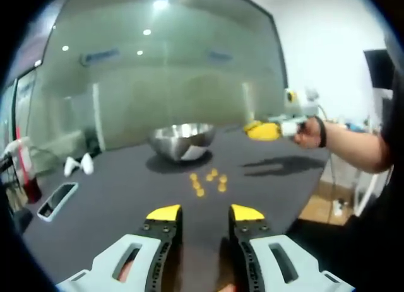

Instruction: Pick up the QQ candy scattered on the table and place it into the stainless steel bowl on the table

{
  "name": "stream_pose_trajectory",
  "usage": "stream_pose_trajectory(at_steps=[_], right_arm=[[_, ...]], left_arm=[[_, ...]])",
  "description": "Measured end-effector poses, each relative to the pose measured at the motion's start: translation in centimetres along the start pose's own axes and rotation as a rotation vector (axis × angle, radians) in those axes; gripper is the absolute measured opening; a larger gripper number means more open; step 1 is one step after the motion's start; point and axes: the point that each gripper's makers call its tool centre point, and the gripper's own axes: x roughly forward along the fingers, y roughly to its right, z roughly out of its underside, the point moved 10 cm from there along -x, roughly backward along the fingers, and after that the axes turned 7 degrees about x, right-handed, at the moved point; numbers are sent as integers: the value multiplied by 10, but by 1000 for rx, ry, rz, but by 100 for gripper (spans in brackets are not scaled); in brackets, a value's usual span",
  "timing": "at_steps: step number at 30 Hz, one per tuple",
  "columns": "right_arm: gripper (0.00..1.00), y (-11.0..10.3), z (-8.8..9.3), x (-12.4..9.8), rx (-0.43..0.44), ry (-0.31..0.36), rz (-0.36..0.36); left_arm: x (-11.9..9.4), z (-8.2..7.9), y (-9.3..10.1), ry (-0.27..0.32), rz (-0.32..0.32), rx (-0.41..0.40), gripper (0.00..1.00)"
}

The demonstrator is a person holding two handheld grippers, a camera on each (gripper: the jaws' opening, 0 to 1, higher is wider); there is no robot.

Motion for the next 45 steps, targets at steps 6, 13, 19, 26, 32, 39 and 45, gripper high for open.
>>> stream_pose_trajectory(at_steps=[6, 13, 19, 26, 32, 39, 45], right_arm=[[21, -11, 13, 2, -28, -21, -28], [21, -13, 19, 18, -38, -71, -55], [20, -12, 22, 39, -36, -125, -88], [19, -15, 24, 69, -17, -183, -102], [19, -14, 30, 84, 18, -211, -104], [14, -11, 35, 90, 18, -245, -105], [10, -11, 36, 90, -15, -241, -96]], left_arm=[[5, -2, 2, -4, 2, 9, 31], [3, -1, 4, -11, -6, 18, 31], [-2, 2, 3, -12, -27, 1, 31], [-6, 4, 3, -18, -35, -1, 31], [-9, 6, 1, -20, -47, -10, 31], [-10, 10, 0, -27, -53, -16, 31], [-9, 9, 0, -24, -51, -15, 31]])
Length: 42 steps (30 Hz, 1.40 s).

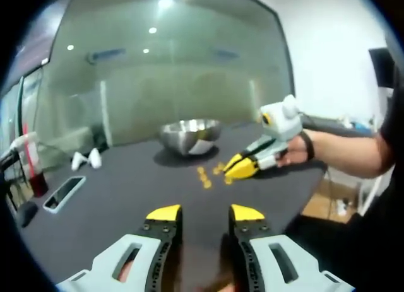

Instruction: Pick up the QQ candy scattered on the table and place it into the stainless steel bowl on the table

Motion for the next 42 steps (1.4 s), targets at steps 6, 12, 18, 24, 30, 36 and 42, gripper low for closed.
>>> stream_pose_trajectory(at_steps=[6, 12, 18, 24, 30, 36, 42], right_arm=[[10, -2, 1, 0, -13, 8, 7], [10, -4, -1, -2, -14, 17, 10], [9, -3, -16, -12, -16, 75, 42], [9, 4, -36, -27, 12, 161, 143], [9, 23, -57, -35, 2, 213, 283], [9, 40, -82, -36, 21, 278, 354], [9, 60, -101, -27, 38, 311, 435]], left_arm=[[2, -1, 1, 1, 8, 2, 31], [2, 0, 0, 0, 5, -1, 31], [1, 0, -1, 2, 1, -2, 31], [2, -1, 0, 6, 6, 0, 31], [3, -3, 2, 12, 16, -2, 31], [3, -6, 1, 23, 19, -6, 31], [4, -7, 2, 18, 24, 1, 31]])
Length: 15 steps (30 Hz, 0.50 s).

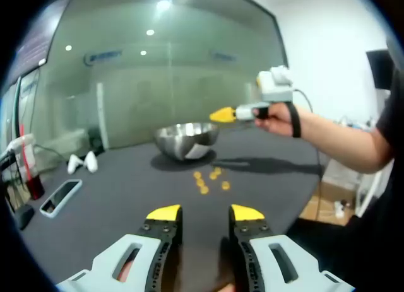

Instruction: Pick up the QQ candy scattered on the table and place it into the stainless steel bowl on the table

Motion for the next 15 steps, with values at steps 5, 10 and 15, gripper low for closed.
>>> stream_pose_trajectory(at_steps=[5, 10, 15], right_arm=[[10, 1, -4, 18, -38, 2, 29], [9, 3, -3, 30, -25, -4, 26], [15, 2, 8, 35, 18, -56, 3]], left_arm=[[0, -2, -3, 4, -8, 0, 31], [-2, -2, -4, 1, -5, 6, 31], [-4, -1, -8, -3, -14, 1, 31]])
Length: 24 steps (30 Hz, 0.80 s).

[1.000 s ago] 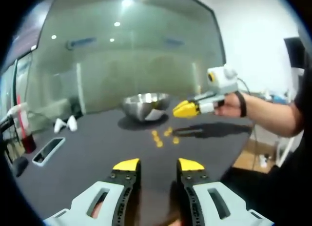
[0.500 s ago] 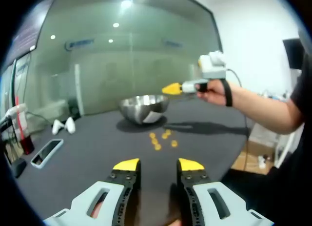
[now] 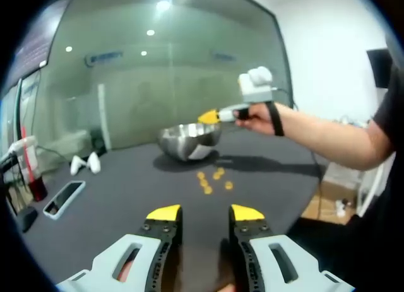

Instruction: Pick up the QQ candy scattered on the table and place it into the stainless steel bowl on the table

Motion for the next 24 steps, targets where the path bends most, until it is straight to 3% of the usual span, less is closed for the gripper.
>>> stream_pose_trajectory(at_steps=[13, 22, 24], right_arm=[[16, 7, -1, -13, 43, 14, -15], [16, 8, 1, -40, 41, 37, -55], [15, 9, 2, -50, 98, 86, -49]], left_arm=[[1, -2, 1, 3, 6, 10, 31], [2, -3, 1, 5, 6, 13, 31], [3, -3, 1, 7, 10, 11, 31]])
